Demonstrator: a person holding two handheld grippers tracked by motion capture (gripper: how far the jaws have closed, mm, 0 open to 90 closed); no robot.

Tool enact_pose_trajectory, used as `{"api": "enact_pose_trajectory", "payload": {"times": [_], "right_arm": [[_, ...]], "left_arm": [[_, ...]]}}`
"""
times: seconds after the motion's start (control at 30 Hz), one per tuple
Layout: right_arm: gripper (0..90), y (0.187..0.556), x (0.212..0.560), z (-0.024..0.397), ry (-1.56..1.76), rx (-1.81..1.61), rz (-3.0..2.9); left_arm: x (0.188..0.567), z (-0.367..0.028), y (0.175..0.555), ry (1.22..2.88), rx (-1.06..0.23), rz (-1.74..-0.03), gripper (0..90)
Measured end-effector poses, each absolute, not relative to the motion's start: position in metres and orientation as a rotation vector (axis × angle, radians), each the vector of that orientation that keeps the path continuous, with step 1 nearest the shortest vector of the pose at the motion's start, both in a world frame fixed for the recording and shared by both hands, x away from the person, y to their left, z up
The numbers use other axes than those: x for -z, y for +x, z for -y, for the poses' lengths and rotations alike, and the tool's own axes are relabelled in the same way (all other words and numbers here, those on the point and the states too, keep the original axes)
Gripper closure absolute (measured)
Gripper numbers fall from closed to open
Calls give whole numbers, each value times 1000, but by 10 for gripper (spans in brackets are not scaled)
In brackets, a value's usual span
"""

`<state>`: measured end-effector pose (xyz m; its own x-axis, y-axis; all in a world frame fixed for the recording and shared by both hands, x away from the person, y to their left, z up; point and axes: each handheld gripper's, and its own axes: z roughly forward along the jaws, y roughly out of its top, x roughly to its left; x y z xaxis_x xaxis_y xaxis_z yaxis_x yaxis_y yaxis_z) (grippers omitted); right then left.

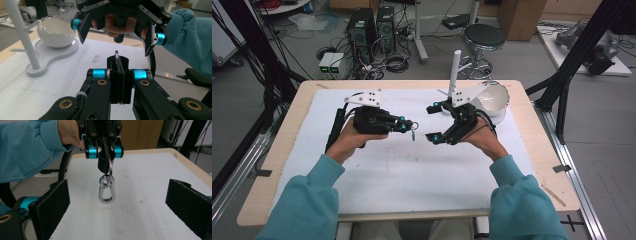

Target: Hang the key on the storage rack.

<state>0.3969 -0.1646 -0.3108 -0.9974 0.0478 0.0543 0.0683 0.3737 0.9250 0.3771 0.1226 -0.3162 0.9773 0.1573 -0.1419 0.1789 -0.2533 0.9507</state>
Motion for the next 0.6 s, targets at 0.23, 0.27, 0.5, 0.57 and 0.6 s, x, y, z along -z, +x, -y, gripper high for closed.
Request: {"api": "enact_pose_trajectory", "payload": {"times": [0.23, 0.27, 0.5, 0.57, 0.6], "right_arm": [[221, 398, 314, 155, -51, 1712, 2570], [286, 399, 315, 153, -35, 1715, 2562], [430, 400, 316, 149, 3, 1703, 2552], [476, 401, 317, 148, -3, 1700, 2548], [498, 401, 317, 148, 5, 1706, 2546]], "left_arm": [[319, -122, 376, 1828, 31, -228, 889], [319, -122, 375, 1826, 27, -228, 889], [320, -123, 375, 1819, 33, -221, 889], [321, -124, 375, 1817, 29, -221, 888], [321, -124, 375, 1819, 34, -221, 889]]}}
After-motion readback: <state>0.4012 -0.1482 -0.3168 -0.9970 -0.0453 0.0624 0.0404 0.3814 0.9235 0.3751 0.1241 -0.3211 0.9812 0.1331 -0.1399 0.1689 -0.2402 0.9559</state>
